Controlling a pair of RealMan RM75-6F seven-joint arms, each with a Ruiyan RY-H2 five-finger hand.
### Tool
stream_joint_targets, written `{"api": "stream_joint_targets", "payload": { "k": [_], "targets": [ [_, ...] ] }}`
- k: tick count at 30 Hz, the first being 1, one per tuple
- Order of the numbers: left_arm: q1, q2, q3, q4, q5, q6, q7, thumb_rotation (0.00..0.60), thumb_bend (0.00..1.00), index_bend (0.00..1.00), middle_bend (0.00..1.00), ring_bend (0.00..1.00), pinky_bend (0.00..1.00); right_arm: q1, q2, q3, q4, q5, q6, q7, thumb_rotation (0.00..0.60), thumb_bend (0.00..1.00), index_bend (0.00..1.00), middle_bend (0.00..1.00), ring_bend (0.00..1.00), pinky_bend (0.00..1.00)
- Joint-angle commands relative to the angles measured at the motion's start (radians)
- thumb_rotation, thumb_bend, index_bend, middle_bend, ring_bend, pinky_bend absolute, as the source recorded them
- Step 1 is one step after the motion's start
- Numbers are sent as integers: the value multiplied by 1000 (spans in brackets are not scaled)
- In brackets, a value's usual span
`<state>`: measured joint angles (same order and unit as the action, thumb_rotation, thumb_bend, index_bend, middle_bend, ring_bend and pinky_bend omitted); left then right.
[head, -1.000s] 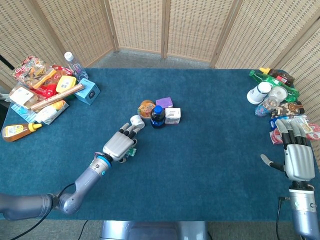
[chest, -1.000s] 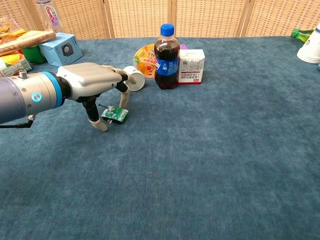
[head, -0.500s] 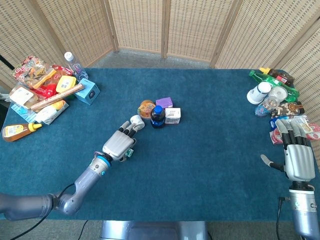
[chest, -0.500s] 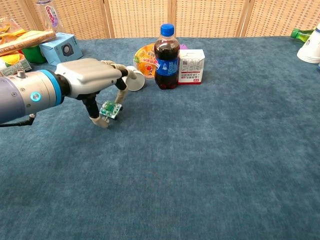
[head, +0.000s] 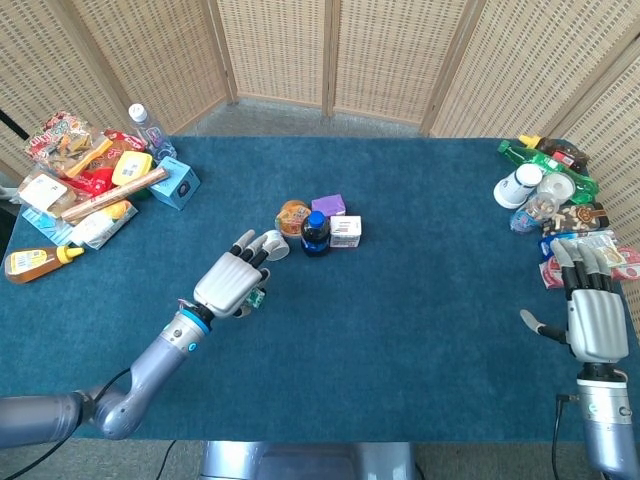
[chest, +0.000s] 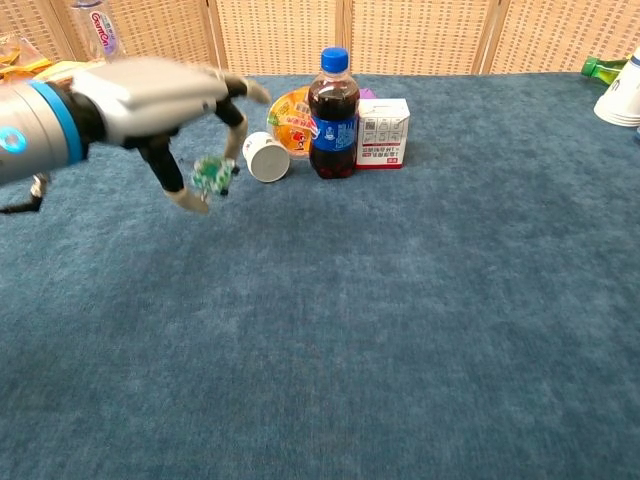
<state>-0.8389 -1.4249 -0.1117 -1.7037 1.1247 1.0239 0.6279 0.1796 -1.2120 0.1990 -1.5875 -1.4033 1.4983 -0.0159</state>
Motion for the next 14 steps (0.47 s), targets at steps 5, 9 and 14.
{"api": "stream_joint_targets", "payload": {
  "k": [5, 9, 14],
  "targets": [
    [15, 101, -26, -114, 63, 46, -23, 600, 156, 606, 55, 0, 0, -1, -1, -1, -1, -2, 3, -4, 600, 0, 0, 0, 0, 0],
    [18, 135, -38, -160, 75, 60, -23, 600, 155, 606, 53, 0, 0, -1, -1, -2, -3, -4, 5, -6, 600, 0, 0, 0, 0, 0],
    [19, 164, -51, -200, 90, 73, -21, 600, 155, 606, 53, 0, 0, -2, -2, -2, -3, -7, 8, -5, 600, 0, 0, 0, 0, 0]
  ]
}}
